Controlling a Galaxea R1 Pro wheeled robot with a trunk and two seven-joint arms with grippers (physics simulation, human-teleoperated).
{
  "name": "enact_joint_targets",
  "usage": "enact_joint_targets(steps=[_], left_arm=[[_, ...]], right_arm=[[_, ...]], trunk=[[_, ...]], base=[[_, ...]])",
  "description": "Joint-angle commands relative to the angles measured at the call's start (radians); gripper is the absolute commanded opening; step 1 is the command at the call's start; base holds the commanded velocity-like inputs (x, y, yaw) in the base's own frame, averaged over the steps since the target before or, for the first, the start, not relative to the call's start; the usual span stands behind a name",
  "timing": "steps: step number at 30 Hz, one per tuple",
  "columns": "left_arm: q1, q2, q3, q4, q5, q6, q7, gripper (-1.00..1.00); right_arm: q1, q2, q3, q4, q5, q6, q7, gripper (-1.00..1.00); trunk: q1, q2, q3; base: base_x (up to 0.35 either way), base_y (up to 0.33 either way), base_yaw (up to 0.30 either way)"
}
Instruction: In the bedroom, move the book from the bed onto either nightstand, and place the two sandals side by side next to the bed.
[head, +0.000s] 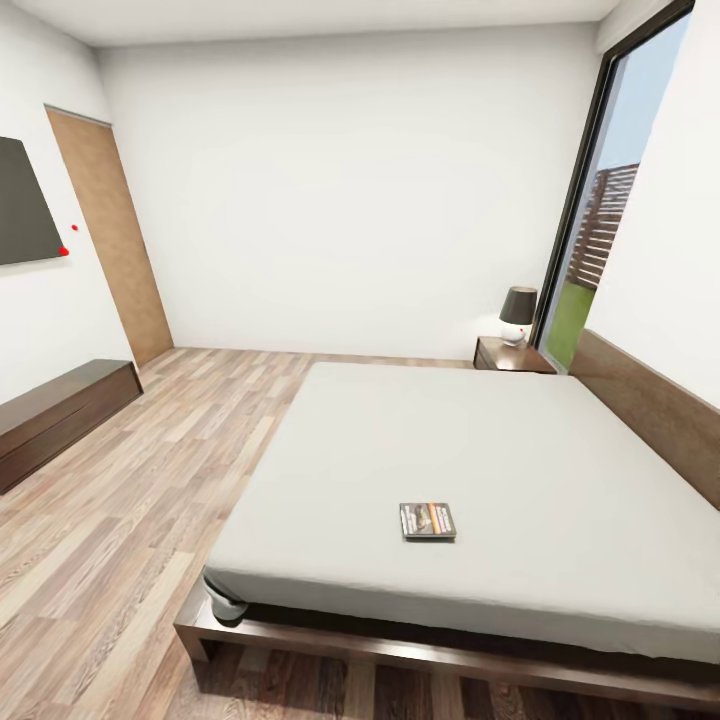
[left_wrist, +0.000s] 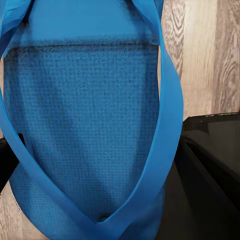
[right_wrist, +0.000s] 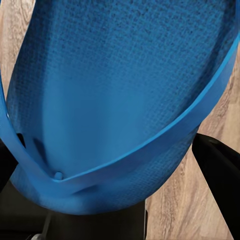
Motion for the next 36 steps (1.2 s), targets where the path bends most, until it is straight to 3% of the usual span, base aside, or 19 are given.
enact_joint_targets(steps=[1, 36], left_arm=[[-0.001, 0.0, -0.008, 0.001, 0.011, -0.008, 0.004, -1.0], [-0.003, -0.001, -0.004, 0.002, 0.011, -0.044, 0.004, -1.0]], right_arm=[[-0.002, 0.0, 0.005, 0.003, -0.004, -0.006, 0.003, -1.0], [-0.002, 0.0, 0.005, 0.003, -0.004, -0.006, 0.002, -1.0]], trunk=[[0.001, -0.002, -0.002], [0.001, -0.002, -0.002]], base=[[0.0, 0.0, 0.0], [0.0, 0.0, 0.0]])
